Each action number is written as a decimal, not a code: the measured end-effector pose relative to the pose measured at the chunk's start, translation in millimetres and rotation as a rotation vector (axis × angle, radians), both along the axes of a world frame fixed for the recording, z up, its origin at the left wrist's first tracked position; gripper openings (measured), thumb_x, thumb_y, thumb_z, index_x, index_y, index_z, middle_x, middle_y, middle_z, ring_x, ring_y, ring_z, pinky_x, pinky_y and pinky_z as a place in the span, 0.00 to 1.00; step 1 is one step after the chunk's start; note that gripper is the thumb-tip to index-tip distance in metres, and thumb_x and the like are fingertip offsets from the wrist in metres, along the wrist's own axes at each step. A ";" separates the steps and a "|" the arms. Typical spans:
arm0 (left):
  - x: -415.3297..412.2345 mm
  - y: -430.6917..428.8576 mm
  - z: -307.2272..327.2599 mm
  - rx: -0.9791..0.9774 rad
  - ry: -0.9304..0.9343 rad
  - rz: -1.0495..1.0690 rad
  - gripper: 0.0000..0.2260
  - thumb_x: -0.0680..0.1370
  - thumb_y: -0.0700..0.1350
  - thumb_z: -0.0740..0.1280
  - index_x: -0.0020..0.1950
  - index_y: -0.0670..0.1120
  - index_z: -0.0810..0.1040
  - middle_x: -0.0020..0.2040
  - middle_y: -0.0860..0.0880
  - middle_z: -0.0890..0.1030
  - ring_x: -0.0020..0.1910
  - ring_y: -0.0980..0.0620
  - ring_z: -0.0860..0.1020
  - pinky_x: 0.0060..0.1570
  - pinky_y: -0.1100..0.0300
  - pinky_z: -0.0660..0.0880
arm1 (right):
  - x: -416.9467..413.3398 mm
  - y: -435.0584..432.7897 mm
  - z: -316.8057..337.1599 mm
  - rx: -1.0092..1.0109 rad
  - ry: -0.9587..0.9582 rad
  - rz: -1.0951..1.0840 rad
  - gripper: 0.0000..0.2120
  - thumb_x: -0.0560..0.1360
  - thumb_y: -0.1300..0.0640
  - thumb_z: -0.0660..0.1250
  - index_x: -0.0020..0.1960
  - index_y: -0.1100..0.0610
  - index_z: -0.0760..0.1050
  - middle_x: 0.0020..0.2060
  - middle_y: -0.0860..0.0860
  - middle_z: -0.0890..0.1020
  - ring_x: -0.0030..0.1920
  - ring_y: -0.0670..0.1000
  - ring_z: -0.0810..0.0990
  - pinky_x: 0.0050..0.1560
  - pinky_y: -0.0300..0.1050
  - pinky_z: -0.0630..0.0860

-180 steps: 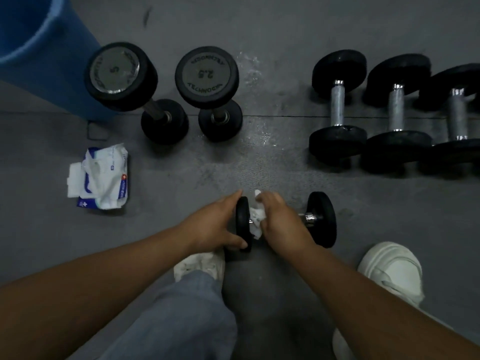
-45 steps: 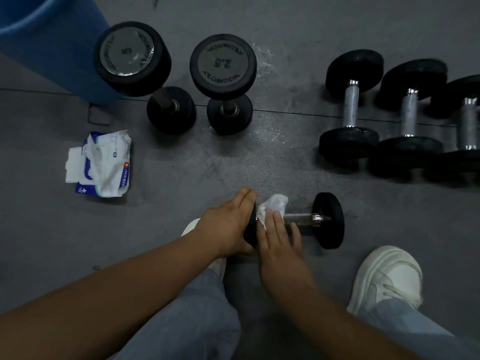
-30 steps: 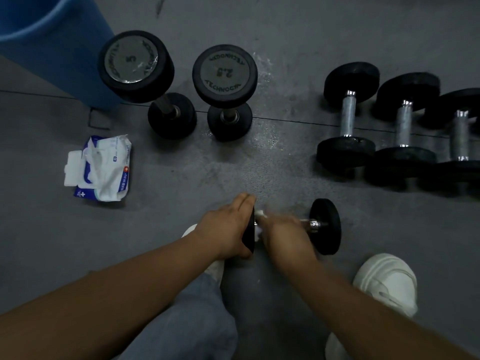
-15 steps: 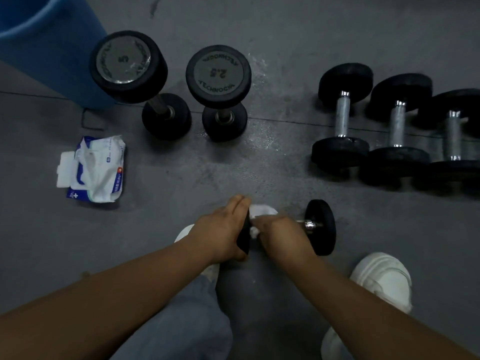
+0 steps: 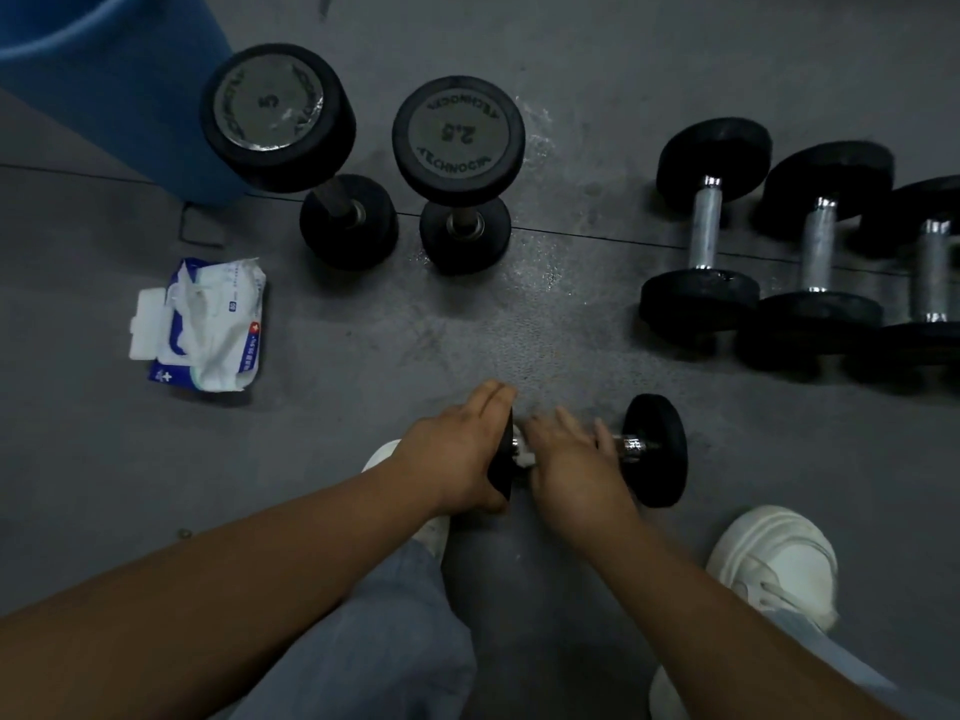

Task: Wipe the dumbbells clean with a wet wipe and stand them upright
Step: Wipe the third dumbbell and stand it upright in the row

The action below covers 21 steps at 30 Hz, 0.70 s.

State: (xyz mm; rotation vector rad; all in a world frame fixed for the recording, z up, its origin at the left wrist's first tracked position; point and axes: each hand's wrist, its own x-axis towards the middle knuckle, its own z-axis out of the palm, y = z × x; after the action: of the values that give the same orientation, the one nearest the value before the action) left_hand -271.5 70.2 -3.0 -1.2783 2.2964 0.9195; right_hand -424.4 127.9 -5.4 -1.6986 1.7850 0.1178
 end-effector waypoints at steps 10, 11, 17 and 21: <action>-0.1 -0.1 3.6 0.006 -0.004 -0.022 0.54 0.66 0.56 0.78 0.80 0.51 0.43 0.80 0.56 0.43 0.70 0.46 0.68 0.57 0.53 0.72 | -11.3 -12.5 -3.2 0.011 0.024 0.191 0.09 0.78 0.56 0.60 0.57 0.51 0.72 0.52 0.51 0.80 0.54 0.55 0.78 0.56 0.47 0.70; 0.0 0.7 3.8 0.004 -0.008 -0.023 0.54 0.66 0.56 0.78 0.80 0.51 0.43 0.80 0.56 0.43 0.70 0.46 0.69 0.57 0.53 0.72 | -11.0 -14.3 -2.4 0.012 0.058 0.202 0.09 0.78 0.56 0.60 0.57 0.51 0.73 0.52 0.51 0.80 0.55 0.55 0.78 0.58 0.47 0.68; -0.2 -1.7 5.3 0.021 -0.015 -0.017 0.55 0.65 0.56 0.78 0.79 0.52 0.43 0.80 0.54 0.44 0.70 0.46 0.69 0.58 0.52 0.72 | 9.4 -42.3 2.3 0.194 0.248 0.301 0.11 0.79 0.58 0.60 0.61 0.55 0.74 0.59 0.55 0.79 0.59 0.56 0.78 0.60 0.49 0.69; -0.2 2.0 4.5 0.004 -0.006 -0.024 0.54 0.67 0.56 0.77 0.80 0.51 0.42 0.80 0.54 0.43 0.71 0.46 0.67 0.60 0.50 0.72 | -4.2 -10.7 4.9 -0.058 0.204 0.379 0.14 0.79 0.57 0.57 0.64 0.54 0.71 0.56 0.54 0.80 0.57 0.57 0.78 0.59 0.48 0.67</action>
State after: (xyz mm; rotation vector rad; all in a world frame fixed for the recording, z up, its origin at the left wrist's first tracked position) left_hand -271.6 72.2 1.6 -1.2469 2.2993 0.9113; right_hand -428.5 117.2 -0.5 -2.1159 1.5972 0.4196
